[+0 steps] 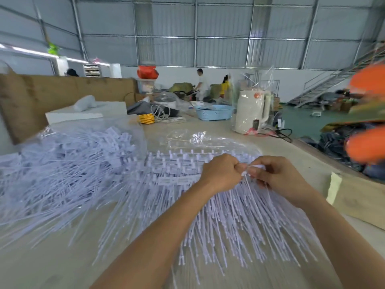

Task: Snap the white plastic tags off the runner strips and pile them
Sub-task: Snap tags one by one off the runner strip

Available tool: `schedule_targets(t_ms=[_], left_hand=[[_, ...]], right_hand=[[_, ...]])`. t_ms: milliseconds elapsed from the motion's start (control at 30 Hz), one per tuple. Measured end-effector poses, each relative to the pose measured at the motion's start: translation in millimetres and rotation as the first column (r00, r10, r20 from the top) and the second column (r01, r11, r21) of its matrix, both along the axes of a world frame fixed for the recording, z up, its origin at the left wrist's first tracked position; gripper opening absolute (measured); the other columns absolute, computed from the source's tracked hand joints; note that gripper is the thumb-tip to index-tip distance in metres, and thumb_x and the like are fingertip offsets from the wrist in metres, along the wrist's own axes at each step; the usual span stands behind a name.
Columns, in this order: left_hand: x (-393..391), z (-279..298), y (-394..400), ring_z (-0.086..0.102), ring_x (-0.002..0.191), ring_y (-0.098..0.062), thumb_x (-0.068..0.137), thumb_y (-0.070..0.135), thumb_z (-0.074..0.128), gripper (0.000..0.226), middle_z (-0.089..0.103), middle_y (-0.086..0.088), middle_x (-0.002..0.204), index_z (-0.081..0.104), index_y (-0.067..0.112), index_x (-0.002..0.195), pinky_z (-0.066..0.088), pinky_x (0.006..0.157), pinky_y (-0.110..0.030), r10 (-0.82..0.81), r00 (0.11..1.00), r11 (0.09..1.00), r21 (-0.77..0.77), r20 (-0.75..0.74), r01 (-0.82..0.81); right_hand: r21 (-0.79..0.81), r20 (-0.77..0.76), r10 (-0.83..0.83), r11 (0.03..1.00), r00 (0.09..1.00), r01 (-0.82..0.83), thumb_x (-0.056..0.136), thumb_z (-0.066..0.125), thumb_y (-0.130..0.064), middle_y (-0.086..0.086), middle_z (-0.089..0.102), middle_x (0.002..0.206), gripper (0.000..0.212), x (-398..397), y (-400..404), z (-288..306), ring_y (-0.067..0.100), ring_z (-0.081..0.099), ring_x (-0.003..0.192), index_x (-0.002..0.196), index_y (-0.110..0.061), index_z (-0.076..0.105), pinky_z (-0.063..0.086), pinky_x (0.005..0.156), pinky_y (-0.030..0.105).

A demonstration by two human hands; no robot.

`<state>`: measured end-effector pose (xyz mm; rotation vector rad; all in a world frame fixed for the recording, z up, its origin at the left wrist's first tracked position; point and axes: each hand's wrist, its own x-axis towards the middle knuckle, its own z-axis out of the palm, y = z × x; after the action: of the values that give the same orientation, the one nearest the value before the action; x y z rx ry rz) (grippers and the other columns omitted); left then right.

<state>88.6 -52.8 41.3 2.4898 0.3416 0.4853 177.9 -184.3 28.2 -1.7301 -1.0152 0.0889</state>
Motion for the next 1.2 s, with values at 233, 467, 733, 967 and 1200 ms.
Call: schedule_targets(t_ms=[233,467,733,967,1200], left_hand=[[-0.6,2.6,4.4,0.038,0.048,-0.016,0.097,0.035,0.048,0.051,0.049,-0.003,0.056,0.039,0.016,0.051,0.038,0.067,-0.033,-0.023,0.999,0.993,-0.118,0.03,0.027],[-3.9,7.1,7.4,0.037,0.038,-0.006,0.095,0.027,0.054,0.053,0.039,0.008,0.034,0.041,0.017,0.045,0.033,0.055,-0.025,-0.047,0.998,0.962,-0.266,0.04,0.056],[-11.5,13.8,12.1,0.053,0.062,-0.017,0.093,0.028,0.057,0.036,0.059,-0.003,0.061,0.061,0.002,0.069,0.041,0.061,-0.023,-0.068,0.996,0.91,-0.405,0.054,0.084],[-19.4,22.2,22.2,0.058,0.065,-0.005,0.086,-0.007,0.049,0.029,0.064,0.007,0.074,0.062,0.015,0.072,0.044,0.06,-0.022,-0.21,0.978,0.922,-0.335,-0.012,0.194],[-30.1,25.7,24.5,0.053,0.077,-0.017,0.086,-0.006,0.05,0.043,0.054,0.008,0.095,0.055,0.031,0.108,0.041,0.063,-0.025,-0.251,0.952,0.956,-0.199,-0.175,0.215]], right_hand=[[0.041,0.081,-0.024,0.999,0.996,0.021,0.087,0.063,-0.001,-0.001,0.053,0.049,0.011,-1.2,4.9,-0.7,0.009,0.047,0.043,0.077,0.001,0.067,0.039,0.049,0.016],[0.072,0.136,-0.013,0.997,0.991,0.003,0.087,0.061,0.0,0.009,0.053,0.055,0.013,-6.3,6.2,-0.1,0.018,0.046,0.05,0.076,-0.005,0.066,0.04,0.053,0.027],[0.208,0.097,-0.195,0.963,0.976,0.171,0.089,0.061,-0.006,-0.001,0.049,0.054,0.022,15.4,-10.5,-4.6,0.011,0.041,0.05,0.068,-0.013,0.06,0.036,0.053,0.025],[0.454,-0.324,-0.135,0.847,0.937,0.278,0.091,0.057,-0.004,-0.002,0.047,0.048,0.021,22.4,-26.7,11.4,0.011,0.039,0.043,0.07,-0.007,0.06,0.031,0.042,0.019],[0.51,-0.356,0.124,0.857,0.926,0.081,0.091,0.053,-0.002,-0.002,0.054,0.059,0.03,-5.8,-21.4,30.4,0.009,0.041,0.046,0.066,-0.017,0.064,0.029,0.044,0.019]])
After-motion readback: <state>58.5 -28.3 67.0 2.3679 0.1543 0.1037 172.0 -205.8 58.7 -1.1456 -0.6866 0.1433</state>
